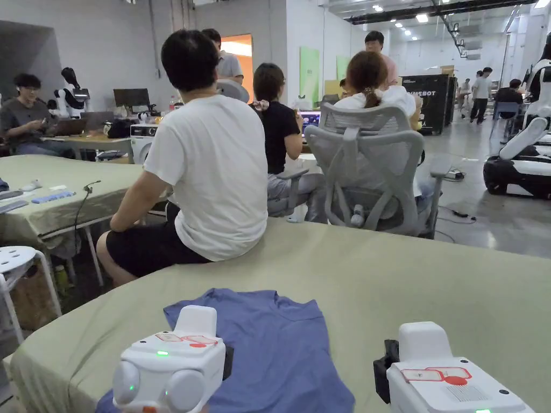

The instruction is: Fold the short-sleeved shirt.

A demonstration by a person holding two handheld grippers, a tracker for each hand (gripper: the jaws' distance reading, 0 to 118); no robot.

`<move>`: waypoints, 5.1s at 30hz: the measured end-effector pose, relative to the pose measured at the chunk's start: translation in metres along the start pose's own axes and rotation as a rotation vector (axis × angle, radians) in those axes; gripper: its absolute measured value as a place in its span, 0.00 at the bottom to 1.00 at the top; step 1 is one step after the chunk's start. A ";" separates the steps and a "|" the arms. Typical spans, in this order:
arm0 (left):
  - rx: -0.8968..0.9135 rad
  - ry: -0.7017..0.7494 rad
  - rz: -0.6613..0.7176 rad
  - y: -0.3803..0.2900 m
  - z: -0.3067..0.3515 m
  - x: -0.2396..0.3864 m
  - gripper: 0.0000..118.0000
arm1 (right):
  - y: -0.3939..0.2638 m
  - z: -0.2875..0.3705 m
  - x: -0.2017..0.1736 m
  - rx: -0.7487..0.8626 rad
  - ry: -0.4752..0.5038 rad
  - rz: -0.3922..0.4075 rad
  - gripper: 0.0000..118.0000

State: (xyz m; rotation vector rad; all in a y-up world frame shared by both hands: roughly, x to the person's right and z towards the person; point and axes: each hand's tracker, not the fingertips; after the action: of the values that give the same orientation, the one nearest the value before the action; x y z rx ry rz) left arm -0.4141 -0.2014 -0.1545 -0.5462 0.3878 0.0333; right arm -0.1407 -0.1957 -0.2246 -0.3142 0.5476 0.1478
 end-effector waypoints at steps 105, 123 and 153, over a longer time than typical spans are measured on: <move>-0.467 -0.351 -0.134 0.064 -0.191 0.149 0.00 | -0.075 0.025 0.352 -0.276 -0.468 -0.146 0.00; -0.371 -0.380 -0.177 0.067 -0.175 0.157 0.00 | -0.137 -0.118 0.450 -0.689 -0.335 -0.313 0.80; 0.273 -0.198 -0.204 0.319 -0.089 0.169 0.00 | 0.215 0.085 0.445 0.113 -0.642 -0.055 0.06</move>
State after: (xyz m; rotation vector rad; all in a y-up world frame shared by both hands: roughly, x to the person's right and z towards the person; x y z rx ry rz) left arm -0.3308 0.0134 -0.4462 -0.3070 0.1379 -0.1591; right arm 0.2288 0.0589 -0.4474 -0.1567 -0.0892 0.1542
